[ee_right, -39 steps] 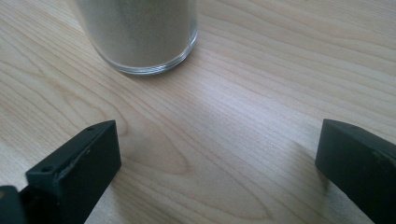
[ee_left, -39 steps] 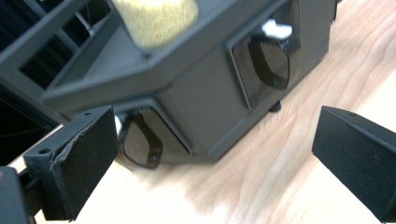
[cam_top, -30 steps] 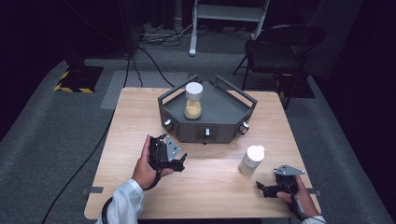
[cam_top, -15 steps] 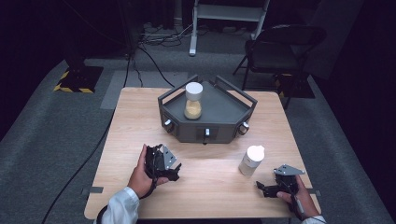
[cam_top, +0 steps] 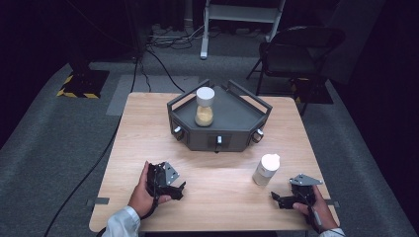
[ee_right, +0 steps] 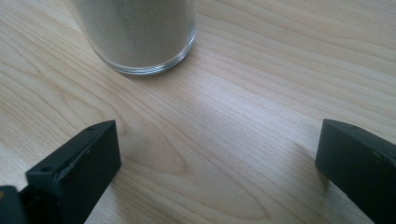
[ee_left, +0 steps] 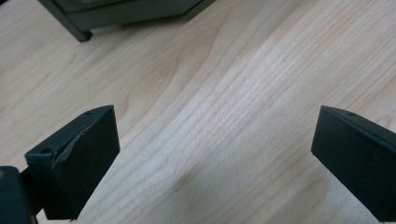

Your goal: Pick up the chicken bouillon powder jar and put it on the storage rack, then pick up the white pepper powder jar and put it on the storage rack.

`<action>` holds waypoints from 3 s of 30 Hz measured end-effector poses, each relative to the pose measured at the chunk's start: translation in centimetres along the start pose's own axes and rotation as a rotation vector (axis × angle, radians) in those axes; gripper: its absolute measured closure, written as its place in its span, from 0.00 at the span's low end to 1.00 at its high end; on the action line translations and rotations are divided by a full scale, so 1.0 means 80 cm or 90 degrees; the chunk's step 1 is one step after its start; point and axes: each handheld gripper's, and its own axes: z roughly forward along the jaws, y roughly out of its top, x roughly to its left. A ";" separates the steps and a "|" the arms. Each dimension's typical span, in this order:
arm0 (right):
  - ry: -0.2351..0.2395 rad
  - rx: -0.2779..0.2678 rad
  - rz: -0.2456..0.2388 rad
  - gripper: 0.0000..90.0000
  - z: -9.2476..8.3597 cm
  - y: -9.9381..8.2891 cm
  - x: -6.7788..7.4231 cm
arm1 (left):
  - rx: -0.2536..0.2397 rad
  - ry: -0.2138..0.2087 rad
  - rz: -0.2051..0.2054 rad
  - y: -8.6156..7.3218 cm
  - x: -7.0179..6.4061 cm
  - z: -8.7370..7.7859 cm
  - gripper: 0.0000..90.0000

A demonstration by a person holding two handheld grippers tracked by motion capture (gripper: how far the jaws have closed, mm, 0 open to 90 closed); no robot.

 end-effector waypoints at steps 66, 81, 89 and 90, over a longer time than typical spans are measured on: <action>-0.012 -0.008 -0.015 0.00 0.000 -0.001 0.004 | 0.048 -0.087 -0.118 -0.031 0.059 -0.003 0.00; 0.008 -0.083 0.023 0.01 -0.006 -0.013 0.007 | 0.047 -0.091 -0.116 -0.031 0.060 -0.003 0.00; 0.004 -0.119 0.024 0.01 -0.004 -0.016 0.016 | 0.047 -0.092 -0.115 -0.031 0.060 -0.003 0.00; 0.003 -0.122 0.024 0.01 -0.004 -0.016 0.017 | 0.047 -0.092 -0.116 -0.031 0.060 -0.003 0.00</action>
